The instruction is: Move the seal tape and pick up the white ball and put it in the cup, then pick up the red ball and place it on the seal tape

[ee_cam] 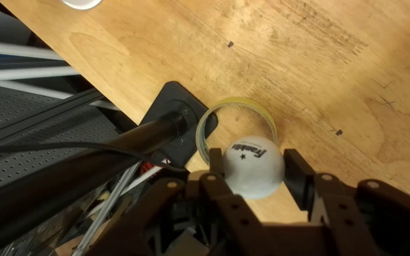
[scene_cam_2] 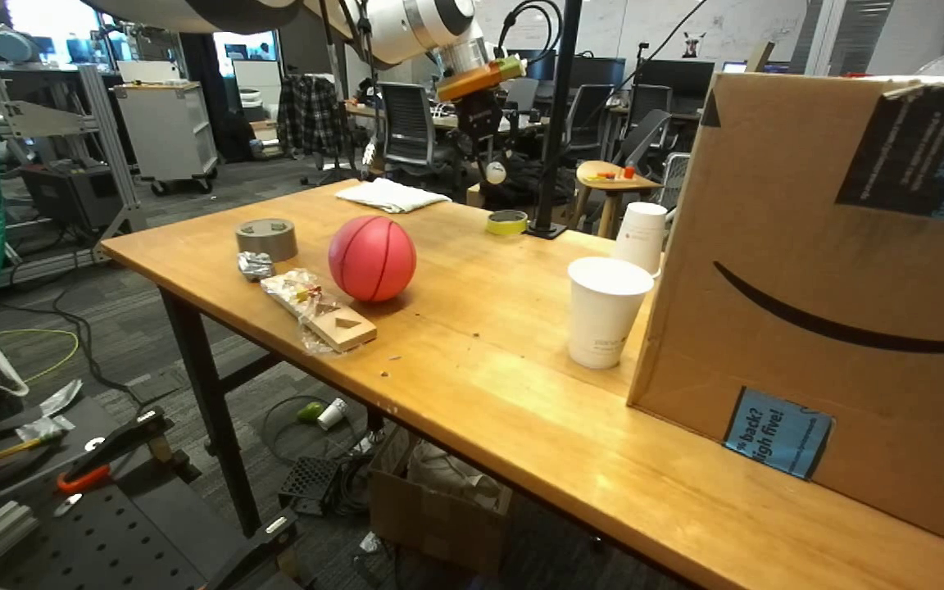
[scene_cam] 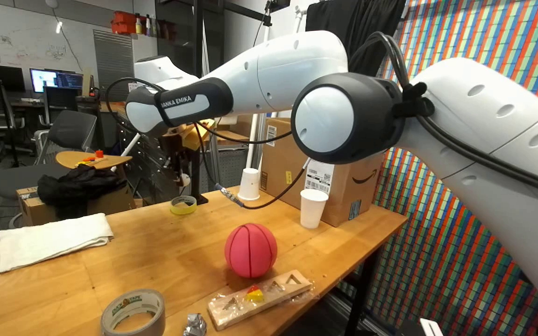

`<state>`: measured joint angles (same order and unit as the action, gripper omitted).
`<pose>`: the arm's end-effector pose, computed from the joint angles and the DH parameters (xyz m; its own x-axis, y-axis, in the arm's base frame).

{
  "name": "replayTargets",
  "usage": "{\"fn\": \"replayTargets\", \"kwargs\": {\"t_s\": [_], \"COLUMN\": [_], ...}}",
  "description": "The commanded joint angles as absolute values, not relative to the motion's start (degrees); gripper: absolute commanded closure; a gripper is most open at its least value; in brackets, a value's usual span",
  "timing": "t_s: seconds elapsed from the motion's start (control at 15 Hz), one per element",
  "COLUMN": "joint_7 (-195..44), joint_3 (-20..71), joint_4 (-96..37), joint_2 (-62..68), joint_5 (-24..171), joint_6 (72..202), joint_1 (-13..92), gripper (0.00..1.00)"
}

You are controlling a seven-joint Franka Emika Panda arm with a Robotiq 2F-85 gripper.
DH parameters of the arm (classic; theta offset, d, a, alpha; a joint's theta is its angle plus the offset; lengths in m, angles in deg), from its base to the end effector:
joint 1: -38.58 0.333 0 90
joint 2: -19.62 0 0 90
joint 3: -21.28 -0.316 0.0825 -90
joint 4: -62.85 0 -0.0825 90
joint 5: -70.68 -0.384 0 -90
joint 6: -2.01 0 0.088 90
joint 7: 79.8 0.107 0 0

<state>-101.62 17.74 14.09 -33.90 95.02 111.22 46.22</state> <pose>0.7913 0.1042 0.3634 0.7914 0.6099 -0.0403 0.5791 -0.7272 0.3685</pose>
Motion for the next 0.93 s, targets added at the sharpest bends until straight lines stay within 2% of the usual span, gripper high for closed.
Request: {"fn": "replayTargets", "kwargs": {"t_s": [0.0, 0.87], "joint_7": [-100.8, -97.3], "joint_3": [18.5, 24.1], "joint_4": [9.2, -14.3], "joint_2": [-30.6, -16.6], "joint_5": [95.7, 97.7], "joint_6": [111.3, 117.6], "joint_1": [45.6, 44.2], "gripper": [0.78, 0.78]}}
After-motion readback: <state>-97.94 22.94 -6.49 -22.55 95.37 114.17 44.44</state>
